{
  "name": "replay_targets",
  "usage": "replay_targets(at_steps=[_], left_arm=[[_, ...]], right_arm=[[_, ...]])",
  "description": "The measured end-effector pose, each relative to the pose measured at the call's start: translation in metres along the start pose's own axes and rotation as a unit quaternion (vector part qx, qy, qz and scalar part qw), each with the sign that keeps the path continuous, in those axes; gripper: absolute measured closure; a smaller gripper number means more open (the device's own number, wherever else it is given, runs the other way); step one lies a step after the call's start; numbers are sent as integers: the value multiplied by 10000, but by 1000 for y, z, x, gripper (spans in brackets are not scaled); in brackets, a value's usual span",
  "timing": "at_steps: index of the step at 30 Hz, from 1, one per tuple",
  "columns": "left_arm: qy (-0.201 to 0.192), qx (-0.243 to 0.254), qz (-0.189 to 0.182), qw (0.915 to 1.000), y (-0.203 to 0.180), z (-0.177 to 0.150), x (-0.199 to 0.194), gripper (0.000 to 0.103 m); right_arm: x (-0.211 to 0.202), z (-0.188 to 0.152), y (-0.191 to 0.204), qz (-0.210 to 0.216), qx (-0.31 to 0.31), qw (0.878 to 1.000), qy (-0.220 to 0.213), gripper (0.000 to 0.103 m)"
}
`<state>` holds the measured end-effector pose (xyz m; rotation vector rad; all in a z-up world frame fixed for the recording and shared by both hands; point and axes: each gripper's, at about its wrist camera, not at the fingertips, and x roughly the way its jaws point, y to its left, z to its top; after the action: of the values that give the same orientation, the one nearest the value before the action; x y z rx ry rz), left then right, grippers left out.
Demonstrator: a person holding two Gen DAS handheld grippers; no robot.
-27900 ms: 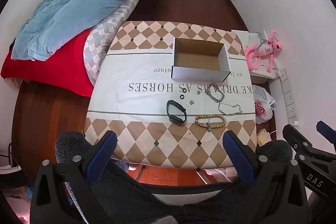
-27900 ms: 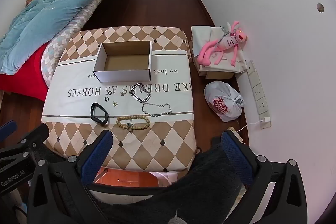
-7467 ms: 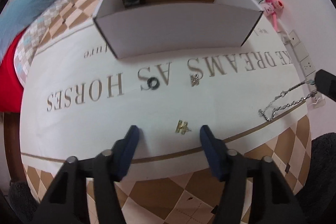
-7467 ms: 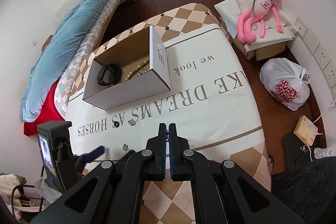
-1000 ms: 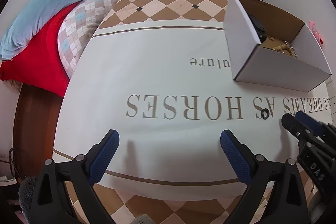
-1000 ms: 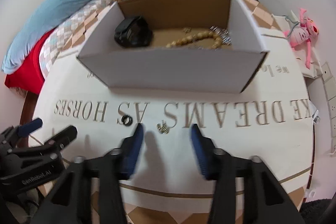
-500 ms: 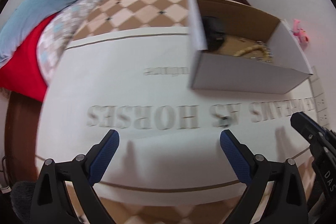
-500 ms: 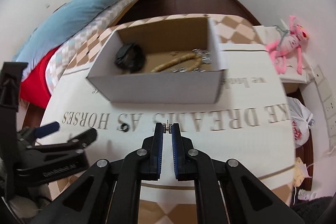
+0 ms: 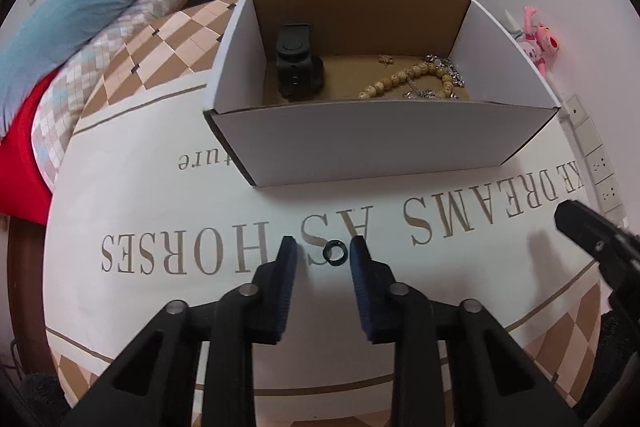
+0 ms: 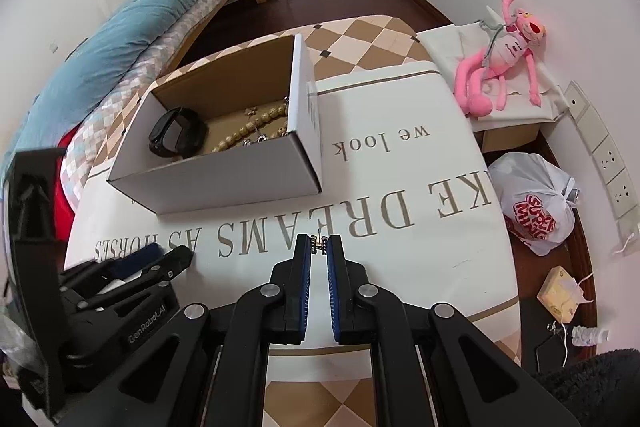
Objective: Organize jewelry
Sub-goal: 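Grasp a small gold earring with the right tool while the left tool grasps the black ring, then lower the earring into the box with the right tool while the left tool drops the ring in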
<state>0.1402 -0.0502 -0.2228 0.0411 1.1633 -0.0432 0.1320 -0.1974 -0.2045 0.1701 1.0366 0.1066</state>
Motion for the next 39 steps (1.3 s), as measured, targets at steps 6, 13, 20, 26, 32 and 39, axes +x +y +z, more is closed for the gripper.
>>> replay_targets(at_steps=[6,13,20,26,32,39], left_arm=[[-86,43,-16,10000,1,0,-1,93],[-325,66,-102,9994,3,4,-23,93],[-810,-56,-614,9948,9,37,-83,93],[-687,-221,-1084,9915,28,94,-88,93],[-189,-302,-1019,9942,38,122,-52,93],[47,-532,-680,9963,44,131,-47,78]], right_arm=[[-1,3,0,6,22,10000,-28,94],[-11,4,3,86,10,9999,-107,94],[-38,24,11,370,24,9986,-384,94],[-45,72,24,672,-64,9964,-512,94],[-11,116,34,722,-234,9971,-100,94],[20,130,36,640,-288,9959,578,85]])
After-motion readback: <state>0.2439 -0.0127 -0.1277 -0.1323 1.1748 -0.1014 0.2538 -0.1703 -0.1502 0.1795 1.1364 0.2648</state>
